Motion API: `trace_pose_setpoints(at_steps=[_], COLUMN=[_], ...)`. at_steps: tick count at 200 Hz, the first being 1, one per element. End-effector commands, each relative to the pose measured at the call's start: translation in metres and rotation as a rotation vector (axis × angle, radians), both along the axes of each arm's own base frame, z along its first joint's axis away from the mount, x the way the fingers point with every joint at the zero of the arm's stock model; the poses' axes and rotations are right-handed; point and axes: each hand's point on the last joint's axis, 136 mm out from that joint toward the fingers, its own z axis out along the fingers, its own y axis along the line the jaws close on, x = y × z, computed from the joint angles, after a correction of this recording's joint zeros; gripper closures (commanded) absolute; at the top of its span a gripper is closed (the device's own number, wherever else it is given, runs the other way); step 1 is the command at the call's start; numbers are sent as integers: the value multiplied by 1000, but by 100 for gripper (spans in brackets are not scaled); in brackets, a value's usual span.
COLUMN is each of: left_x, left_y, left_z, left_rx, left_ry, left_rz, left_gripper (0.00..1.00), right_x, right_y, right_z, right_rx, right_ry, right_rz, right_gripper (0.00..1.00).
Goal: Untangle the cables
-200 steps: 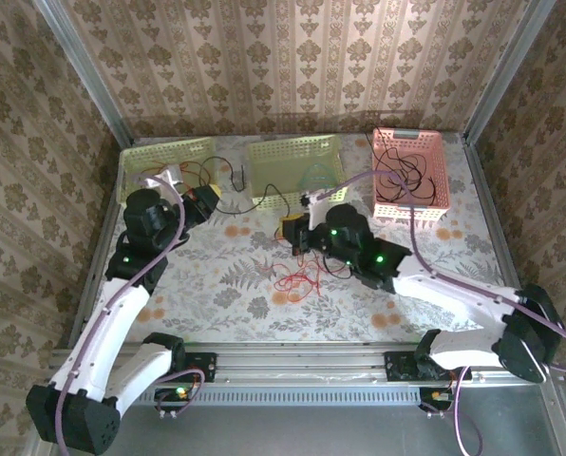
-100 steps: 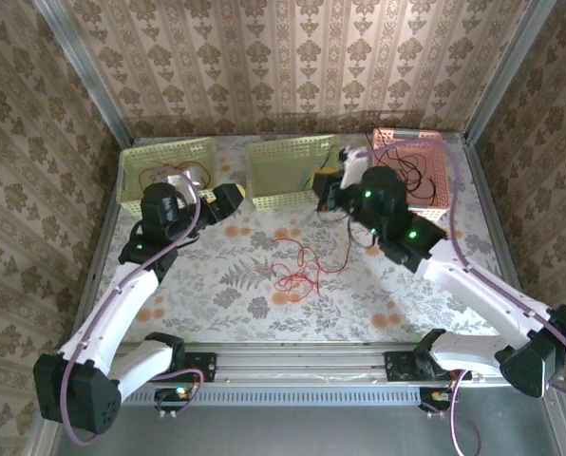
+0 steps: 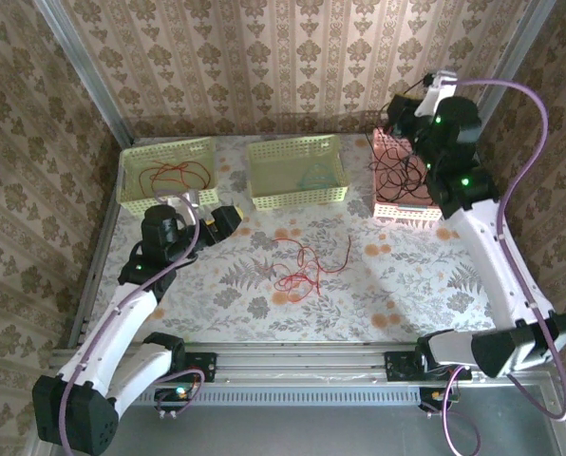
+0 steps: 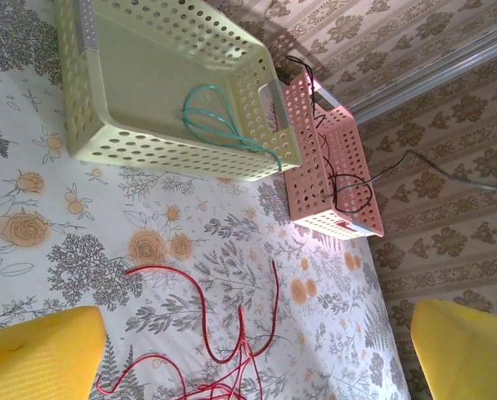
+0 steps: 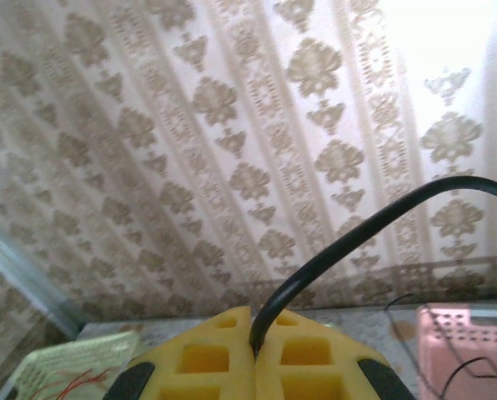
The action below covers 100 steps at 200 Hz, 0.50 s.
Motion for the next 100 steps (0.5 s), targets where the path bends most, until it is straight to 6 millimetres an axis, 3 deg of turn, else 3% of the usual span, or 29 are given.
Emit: trace_pose_setpoints(at_steps=[1, 10, 14, 30, 44, 57, 79, 100], left_x=[-4, -4, -5, -5, -4, -4, -3, -5], left_y=[2, 3, 3, 3, 3, 2, 1, 0], left_z=[6, 5, 4, 2, -1, -4, -8, -10], left_rx=[-5, -3, -2, 0, -4, -14, -17, -12], left_ry=[-25, -23, -22, -17, -10, -6, 5, 16], left_rz=[-2, 0, 0, 0, 1, 3, 2, -9], left_gripper=[5, 5, 5, 5, 5, 5, 5, 5], right_x=[10, 9, 19, 24, 31, 39, 53, 53], right_y=[-18, -24, -25, -31, -36, -40, -42, -50], right_z=[14, 28, 22, 27, 17, -8, -67, -112], right_rx=[20, 40, 45, 58, 58, 53, 28, 3], right_ry=[-9, -36, -19, -16, 15, 93, 237, 348], right_rz=[-29, -24, -23, -37, -50, -60, -39, -48], right_gripper=[100, 100, 100, 100, 100, 100, 98, 92])
